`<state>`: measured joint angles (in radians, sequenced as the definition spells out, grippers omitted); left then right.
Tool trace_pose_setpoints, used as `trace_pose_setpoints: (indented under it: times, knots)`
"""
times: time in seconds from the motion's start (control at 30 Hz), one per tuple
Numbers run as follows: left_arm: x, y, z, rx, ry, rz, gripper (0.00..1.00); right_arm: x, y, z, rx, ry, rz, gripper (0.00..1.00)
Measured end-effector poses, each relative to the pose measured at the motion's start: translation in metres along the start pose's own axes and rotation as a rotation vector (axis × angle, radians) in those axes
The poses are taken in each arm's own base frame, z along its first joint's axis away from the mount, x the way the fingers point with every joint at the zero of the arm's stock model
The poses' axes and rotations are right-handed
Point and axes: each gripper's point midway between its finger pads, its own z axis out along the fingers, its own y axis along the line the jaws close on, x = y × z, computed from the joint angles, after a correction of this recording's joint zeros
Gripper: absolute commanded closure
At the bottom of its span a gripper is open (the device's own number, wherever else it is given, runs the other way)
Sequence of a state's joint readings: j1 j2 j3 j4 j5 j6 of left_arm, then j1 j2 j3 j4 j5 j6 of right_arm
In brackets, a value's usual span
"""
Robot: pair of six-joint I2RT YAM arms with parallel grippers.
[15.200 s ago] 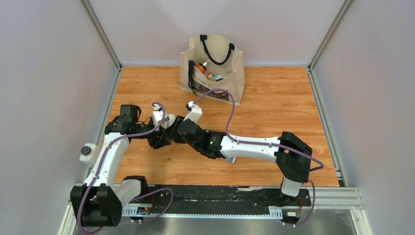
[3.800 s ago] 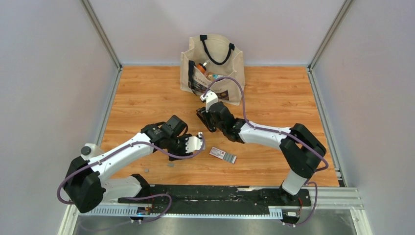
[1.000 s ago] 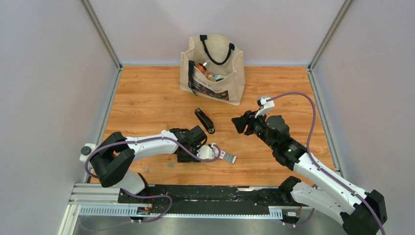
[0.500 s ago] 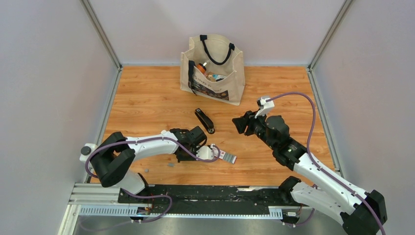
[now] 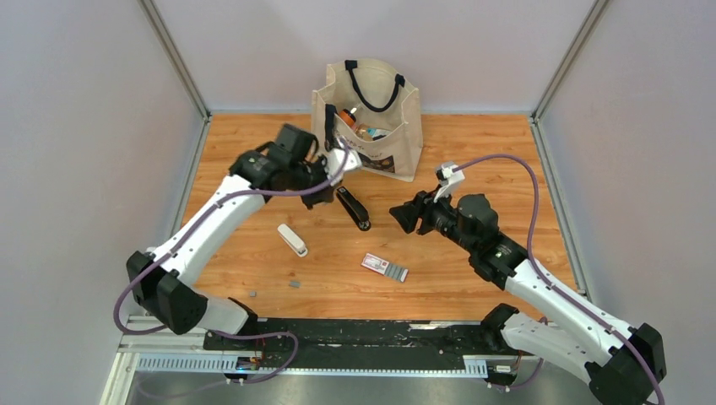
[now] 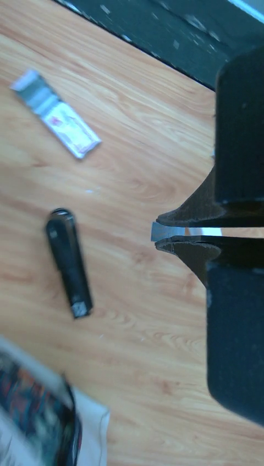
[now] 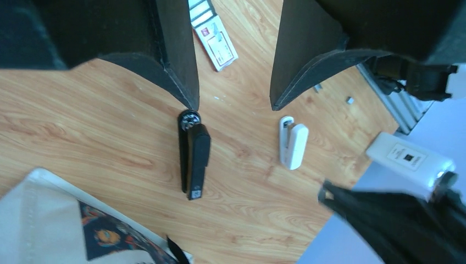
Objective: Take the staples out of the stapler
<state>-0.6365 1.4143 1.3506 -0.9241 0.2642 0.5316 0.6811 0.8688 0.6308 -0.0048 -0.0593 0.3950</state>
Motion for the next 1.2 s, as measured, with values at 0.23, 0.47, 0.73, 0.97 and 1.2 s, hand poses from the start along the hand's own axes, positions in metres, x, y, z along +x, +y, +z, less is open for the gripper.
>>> trace_pose_setpoints:
  times: [0.23, 0.47, 0.73, 0.97, 1.2]
  knots:
    - [-0.064, -0.005, -0.065, 0.184, -0.368, -0.258, 1.00, -0.020, 0.041, 0.001, -0.177, -0.006, 0.048, 0.44]
    - [-0.099, -0.036, -0.082, 0.518, -0.572, -0.532, 0.98, -0.042, 0.081, -0.003, -0.356, -0.038, 0.112, 0.44]
    - [-0.120, -0.034, -0.093, 0.730, -0.708, -0.733, 0.98, -0.072, 0.122, -0.015, -0.503, -0.087, 0.124, 0.47]
    - [-0.138, -0.035, -0.119, 0.781, -0.805, -0.681, 0.97, -0.063, 0.134, -0.007, -0.538, -0.050, 0.155, 0.48]
    - [-0.133, -0.039, -0.117, 0.802, -0.810, -0.690, 0.97, -0.061, 0.140, -0.006, -0.555, -0.042, 0.172, 0.50]
